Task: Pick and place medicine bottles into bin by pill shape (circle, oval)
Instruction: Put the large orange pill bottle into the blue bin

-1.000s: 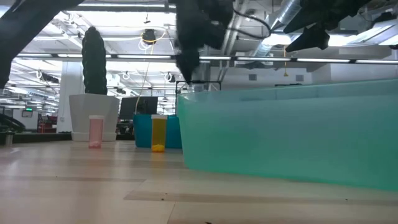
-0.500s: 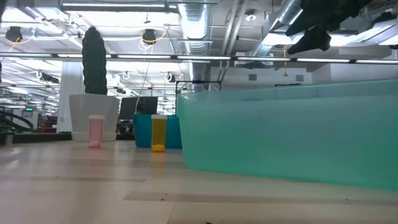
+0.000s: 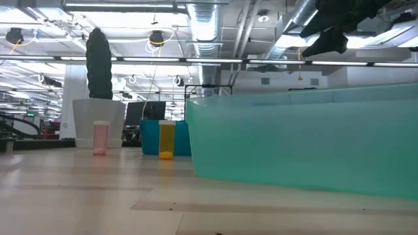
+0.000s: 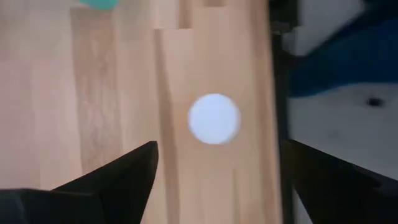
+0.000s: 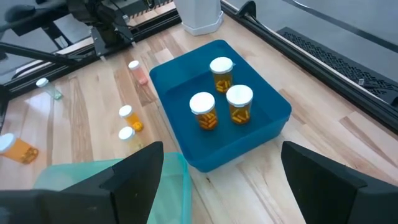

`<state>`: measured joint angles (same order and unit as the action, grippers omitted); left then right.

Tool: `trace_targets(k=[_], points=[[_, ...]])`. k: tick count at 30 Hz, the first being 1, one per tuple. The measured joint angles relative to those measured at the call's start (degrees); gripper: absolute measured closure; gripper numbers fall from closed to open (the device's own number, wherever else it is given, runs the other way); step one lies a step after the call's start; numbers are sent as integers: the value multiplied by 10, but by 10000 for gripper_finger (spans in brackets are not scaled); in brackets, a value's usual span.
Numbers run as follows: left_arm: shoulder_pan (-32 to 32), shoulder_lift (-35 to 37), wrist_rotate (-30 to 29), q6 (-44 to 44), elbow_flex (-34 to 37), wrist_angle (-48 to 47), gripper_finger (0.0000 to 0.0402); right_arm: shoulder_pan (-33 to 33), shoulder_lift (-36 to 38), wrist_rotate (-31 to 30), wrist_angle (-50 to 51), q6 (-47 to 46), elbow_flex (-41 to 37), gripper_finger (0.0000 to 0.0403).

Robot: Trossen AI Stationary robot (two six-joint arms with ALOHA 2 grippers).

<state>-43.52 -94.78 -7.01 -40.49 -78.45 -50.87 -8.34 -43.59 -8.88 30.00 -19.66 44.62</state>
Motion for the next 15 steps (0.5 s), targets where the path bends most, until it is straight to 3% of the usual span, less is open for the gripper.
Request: trace_targets(k=[6, 9, 15], points=[[-8, 0, -60, -17, 75, 108, 50, 0, 0, 0, 0, -10, 0, 69], [-3, -7, -49, 16, 95, 175, 48, 0, 0, 1, 0, -17, 0, 69], [-4, -29, -26, 34, 101, 199, 48, 0, 0, 1, 1, -19, 0, 69]])
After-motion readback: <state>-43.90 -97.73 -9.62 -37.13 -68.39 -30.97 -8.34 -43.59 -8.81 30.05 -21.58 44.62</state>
